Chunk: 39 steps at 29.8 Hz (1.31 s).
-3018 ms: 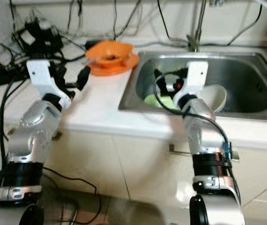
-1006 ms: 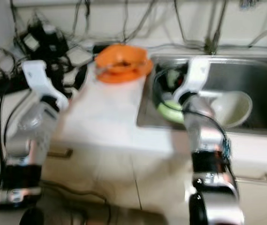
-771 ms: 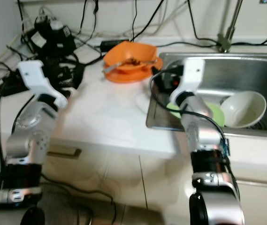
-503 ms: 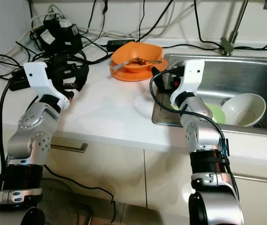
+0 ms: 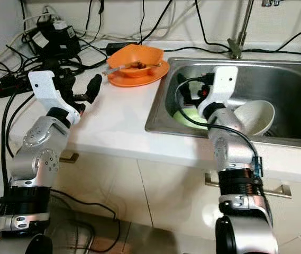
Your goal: Kitchen organization
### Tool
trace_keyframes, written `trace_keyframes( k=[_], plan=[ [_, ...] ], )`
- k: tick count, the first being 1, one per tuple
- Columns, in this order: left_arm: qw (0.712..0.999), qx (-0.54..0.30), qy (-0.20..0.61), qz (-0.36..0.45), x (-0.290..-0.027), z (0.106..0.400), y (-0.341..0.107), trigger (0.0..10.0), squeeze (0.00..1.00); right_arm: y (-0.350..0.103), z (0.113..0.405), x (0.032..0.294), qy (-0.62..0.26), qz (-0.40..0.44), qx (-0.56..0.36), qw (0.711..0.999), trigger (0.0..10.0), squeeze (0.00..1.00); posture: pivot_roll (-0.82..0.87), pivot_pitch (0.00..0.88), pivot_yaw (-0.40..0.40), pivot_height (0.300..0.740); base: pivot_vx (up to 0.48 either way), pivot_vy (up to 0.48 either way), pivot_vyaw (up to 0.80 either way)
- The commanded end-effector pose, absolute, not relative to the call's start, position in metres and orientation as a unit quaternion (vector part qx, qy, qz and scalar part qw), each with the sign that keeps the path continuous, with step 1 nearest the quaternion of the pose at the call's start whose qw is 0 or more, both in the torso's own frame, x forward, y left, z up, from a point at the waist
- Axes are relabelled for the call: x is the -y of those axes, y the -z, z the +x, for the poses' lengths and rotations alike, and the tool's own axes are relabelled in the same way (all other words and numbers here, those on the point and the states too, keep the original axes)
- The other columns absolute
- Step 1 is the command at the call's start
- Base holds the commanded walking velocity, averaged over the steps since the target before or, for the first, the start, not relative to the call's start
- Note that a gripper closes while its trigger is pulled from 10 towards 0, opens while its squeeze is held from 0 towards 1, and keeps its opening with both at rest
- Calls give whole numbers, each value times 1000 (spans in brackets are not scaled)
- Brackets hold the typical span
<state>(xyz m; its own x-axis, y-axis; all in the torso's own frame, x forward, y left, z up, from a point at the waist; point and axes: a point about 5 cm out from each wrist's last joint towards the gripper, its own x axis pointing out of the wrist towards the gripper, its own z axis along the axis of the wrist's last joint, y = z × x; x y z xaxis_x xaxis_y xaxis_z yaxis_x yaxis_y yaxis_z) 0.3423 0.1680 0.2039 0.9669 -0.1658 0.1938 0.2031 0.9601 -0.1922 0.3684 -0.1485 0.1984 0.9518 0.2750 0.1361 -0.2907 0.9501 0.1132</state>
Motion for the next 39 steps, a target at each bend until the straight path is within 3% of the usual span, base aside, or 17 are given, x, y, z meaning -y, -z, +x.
trace_keyframes(
  k=[1,7,15,30,39],
  plan=[
    [987,90,86,-105,-174,343,-206,10000,0,-202,370,146,-148,62,63,985,10000,0,-52,0,104,740,0,0,-563],
    [987,87,85,-105,-175,343,-206,10000,0,-202,370,146,-149,64,63,985,10000,0,-51,0,104,740,0,0,-635],
    [985,97,98,-103,-173,342,-211,10000,0,-203,370,146,-149,62,68,985,10000,0,-52,0,106,740,0,0,0],
    [983,100,108,-105,-172,342,-212,10000,0,-205,370,143,-152,57,74,984,10000,0,-49,0,106,740,416,0,0],
    [983,100,113,-102,-170,341,-211,10000,0,-205,370,143,-151,58,73,984,10000,0,-49,0,107,740,0,0,0]
  ],
)
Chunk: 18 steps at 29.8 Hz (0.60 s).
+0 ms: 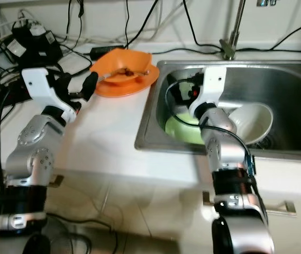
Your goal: Kitchen organization
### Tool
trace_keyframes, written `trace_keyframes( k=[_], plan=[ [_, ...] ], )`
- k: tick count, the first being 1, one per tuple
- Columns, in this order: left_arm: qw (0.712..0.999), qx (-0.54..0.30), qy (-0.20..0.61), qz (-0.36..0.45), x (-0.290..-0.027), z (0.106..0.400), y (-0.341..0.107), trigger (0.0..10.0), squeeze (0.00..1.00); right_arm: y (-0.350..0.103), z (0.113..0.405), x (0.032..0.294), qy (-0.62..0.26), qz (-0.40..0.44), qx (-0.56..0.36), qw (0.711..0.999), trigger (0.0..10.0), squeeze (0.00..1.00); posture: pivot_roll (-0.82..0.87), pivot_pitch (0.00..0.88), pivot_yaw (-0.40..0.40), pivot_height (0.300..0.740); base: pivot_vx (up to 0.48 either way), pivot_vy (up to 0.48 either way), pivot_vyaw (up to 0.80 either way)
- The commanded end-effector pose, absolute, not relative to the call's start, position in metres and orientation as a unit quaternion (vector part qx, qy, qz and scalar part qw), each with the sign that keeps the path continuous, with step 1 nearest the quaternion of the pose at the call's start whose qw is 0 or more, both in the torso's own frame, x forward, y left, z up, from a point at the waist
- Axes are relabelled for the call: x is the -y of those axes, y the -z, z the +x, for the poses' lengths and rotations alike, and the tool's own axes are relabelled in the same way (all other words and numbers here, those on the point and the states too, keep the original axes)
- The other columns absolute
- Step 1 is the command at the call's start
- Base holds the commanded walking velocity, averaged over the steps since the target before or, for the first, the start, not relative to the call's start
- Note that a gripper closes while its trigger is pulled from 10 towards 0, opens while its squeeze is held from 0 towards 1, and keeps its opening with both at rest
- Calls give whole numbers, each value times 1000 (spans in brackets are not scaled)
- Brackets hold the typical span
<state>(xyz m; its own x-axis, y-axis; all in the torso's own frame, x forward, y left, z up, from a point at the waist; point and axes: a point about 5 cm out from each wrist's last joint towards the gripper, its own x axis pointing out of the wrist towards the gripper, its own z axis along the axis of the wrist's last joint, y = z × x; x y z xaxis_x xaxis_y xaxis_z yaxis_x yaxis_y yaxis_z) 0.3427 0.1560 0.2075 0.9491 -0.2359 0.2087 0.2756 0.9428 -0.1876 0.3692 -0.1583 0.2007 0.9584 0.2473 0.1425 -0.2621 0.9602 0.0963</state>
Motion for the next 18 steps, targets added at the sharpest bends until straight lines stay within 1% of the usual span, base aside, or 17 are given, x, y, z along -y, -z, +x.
trace_keyframes(
  k=[1,18],
  plan=[
    [983,100,114,-102,-170,341,-211,10000,0,-205,370,143,-151,58,73,984,10000,0,-49,0,107,740,0,0,0],
    [985,90,110,-97,-170,341,-207,10000,0,-202,371,142,-148,59,67,985,10000,0,-48,0,106,740,0,0,0]
  ],
)
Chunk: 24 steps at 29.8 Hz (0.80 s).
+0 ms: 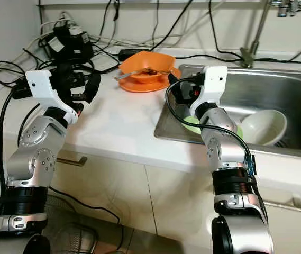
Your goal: Kitchen organization
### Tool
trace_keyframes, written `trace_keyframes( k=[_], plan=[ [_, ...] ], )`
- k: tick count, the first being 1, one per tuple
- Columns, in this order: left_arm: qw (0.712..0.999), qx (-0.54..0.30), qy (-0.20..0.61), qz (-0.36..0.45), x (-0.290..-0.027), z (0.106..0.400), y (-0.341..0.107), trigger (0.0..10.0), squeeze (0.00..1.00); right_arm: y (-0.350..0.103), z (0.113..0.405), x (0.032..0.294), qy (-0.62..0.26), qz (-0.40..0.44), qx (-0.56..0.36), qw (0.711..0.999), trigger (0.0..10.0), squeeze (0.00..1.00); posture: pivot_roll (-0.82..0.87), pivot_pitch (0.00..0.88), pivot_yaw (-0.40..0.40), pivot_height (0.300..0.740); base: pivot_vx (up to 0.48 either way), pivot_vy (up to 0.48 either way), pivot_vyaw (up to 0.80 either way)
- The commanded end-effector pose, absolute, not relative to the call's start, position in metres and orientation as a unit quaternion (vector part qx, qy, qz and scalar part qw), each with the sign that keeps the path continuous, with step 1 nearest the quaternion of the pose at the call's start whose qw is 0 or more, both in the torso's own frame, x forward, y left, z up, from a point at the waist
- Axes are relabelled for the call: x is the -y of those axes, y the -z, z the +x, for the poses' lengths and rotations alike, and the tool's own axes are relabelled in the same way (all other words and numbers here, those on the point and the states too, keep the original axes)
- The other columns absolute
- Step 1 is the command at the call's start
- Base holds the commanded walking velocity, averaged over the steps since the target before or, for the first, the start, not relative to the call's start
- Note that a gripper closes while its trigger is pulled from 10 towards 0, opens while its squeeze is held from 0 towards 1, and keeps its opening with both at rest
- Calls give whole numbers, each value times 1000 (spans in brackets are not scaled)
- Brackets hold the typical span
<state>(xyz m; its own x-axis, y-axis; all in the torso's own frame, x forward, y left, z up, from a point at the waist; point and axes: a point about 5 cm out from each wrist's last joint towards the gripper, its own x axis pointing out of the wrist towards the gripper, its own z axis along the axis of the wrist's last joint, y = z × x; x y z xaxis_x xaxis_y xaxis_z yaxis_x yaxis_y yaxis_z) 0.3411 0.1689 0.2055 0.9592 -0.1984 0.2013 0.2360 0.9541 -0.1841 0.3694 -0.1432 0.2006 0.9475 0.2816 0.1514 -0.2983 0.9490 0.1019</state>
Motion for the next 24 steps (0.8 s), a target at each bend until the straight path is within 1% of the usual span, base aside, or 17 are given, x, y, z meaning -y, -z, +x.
trace_keyframes(
  k=[1,11,14,16,19,21,24],
  plan=[
    [985,90,110,-97,-170,341,-207,10000,0,-202,371,142,-147,61,66,985,10000,0,-49,0,106,740,0,0,0],
    [986,84,110,-97,-169,341,-204,10000,0,-199,373,147,-113,53,57,991,10000,0,-52,0,103,740,0,0,0],
    [986,78,108,-98,-169,341,-203,10000,0,-199,374,148,-118,102,54,986,10000,0,-51,0,103,740,0,0,0],
    [987,66,108,-97,-168,342,-199,10000,0,-199,373,148,-117,104,55,986,10000,0,-51,0,103,740,0,0,0],
    [988,42,114,-95,-164,343,-190,10000,0,-196,371,143,-118,112,52,985,10000,0,-49,0,105,740,0,0,0],
    [988,36,119,-95,-160,343,-185,10000,0,-194,366,136,-129,76,57,987,10000,0,-53,8,109,740,0,0,0],
    [987,25,128,-98,-155,345,-180,10000,0,-188,359,126,-161,70,39,984,10000,0,-60,27,110,740,0,0,0]
  ],
)
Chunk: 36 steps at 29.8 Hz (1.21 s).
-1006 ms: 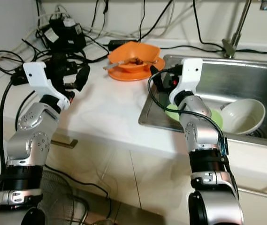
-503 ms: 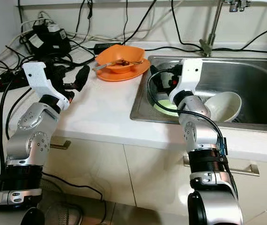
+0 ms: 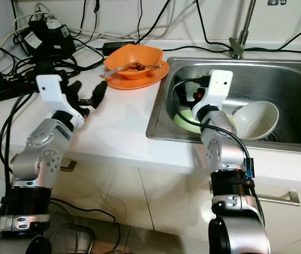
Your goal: Kitchen organization
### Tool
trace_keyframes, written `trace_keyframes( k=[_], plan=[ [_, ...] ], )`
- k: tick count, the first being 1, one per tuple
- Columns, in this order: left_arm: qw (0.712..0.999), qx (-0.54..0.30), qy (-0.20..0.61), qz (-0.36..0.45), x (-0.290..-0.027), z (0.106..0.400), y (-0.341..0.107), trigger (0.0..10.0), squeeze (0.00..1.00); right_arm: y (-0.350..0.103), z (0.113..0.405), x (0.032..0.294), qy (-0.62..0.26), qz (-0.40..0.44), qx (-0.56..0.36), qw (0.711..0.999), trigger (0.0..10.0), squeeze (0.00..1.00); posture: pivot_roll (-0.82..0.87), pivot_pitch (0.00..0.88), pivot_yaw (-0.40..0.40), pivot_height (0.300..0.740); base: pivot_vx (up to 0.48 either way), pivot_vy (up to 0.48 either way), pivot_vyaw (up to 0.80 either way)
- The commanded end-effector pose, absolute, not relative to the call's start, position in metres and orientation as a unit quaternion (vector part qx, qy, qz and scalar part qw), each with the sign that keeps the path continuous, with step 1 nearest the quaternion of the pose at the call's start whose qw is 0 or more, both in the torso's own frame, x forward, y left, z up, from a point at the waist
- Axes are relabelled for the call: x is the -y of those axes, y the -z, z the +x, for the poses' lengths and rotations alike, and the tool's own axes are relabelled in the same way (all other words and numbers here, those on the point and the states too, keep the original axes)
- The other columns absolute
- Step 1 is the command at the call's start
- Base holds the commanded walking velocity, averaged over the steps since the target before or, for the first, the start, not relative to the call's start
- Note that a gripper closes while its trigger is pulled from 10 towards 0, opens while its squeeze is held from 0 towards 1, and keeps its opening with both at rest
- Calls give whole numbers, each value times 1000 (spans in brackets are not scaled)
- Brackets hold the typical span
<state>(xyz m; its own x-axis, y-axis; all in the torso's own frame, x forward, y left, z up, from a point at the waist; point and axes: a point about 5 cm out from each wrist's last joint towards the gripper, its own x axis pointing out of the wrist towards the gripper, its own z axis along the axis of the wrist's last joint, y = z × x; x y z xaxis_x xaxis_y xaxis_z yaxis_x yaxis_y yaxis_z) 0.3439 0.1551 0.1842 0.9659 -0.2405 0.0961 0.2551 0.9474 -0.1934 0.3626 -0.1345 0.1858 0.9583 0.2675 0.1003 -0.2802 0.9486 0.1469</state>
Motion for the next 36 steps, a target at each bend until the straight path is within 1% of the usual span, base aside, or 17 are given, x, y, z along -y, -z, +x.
trace_keyframes(
  k=[1,2,4,5,11,12,13,15,16,17,18,19,23,26,30,33,36],
  plan=[
    [986,23,132,-99,-153,345,-179,10000,0,-188,357,125,-169,61,40,983,10000,0,-60,27,110,740,0,0,0],
    [986,21,135,-99,-151,346,-178,10000,0,-187,355,123,-178,54,43,982,10000,0,-68,40,109,740,0,0,0],
    [984,15,144,-100,-145,348,-176,10000,0,-185,350,124,-183,74,36,980,10000,0,-82,58,109,740,0,0,0],
    [983,8,154,-102,-139,351,-174,10000,0,-184,347,128,-181,73,34,980,10000,0,-96,73,109,740,0,0,0],
    [979,-9,179,-93,-122,362,-167,10000,0,-184,334,141,-186,64,18,980,10000,0,-139,110,111,740,0,0,0],
    [979,-9,179,-93,-122,362,-167,10000,0,-184,334,141,-186,64,18,980,10000,0,-139,110,111,740,0,0,0],
    [980,-5,182,-78,-122,367,-168,10000,0,-180,323,145,-209,48,-6,977,10000,0,-159,126,115,740,0,0,0],
    [981,-3,180,-71,-123,370,-169,10000,0,-177,317,148,-219,37,-18,975,10000,0,-162,128,117,740,0,0,0],
    [983,5,173,-62,-129,376,-174,10000,0,-176,304,162,-222,25,-29,974,10000,0,-187,143,124,740,0,0,0],
    [984,8,170,-60,-132,378,-176,10000,0,-176,300,168,-219,23,-31,975,10000,0,-187,143,124,740,0,0,0],
    [984,8,170,-60,-132,378,-176,10000,0,-176,300,168,-219,23,-31,975,10000,0,-187,143,124,740,0,0,0],
    [985,15,163,-53,-138,383,-181,10000,0,-176,292,179,-213,17,-37,976,10000,0,-206,151,128,740,0,0,0],
    [986,27,158,-42,-142,388,-187,10000,0,-177,281,187,-216,14,-47,975,10000,0,-222,157,129,740,0,0,0],
    [987,29,154,-35,-146,396,-193,10000,0,-173,265,186,-244,-3,-71,967,10000,0,-242,161,129,740,0,0,0],
    [987,26,155,-33,-145,399,-192,10000,0,-177,258,180,-268,5,-75,960,10000,0,-252,162,129,740,0,0,0],
    [987,22,158,-29,-144,401,-191,10000,0,-183,249,173,-311,23,-81,947,10000,0,-260,166,131,740,0,0,0],
    [987,20,158,-25,-143,403,-192,10000,0,-185,242,173,-331,16,-87,939,10000,0,-269,170,133,740,0,0,0]
  ],
)
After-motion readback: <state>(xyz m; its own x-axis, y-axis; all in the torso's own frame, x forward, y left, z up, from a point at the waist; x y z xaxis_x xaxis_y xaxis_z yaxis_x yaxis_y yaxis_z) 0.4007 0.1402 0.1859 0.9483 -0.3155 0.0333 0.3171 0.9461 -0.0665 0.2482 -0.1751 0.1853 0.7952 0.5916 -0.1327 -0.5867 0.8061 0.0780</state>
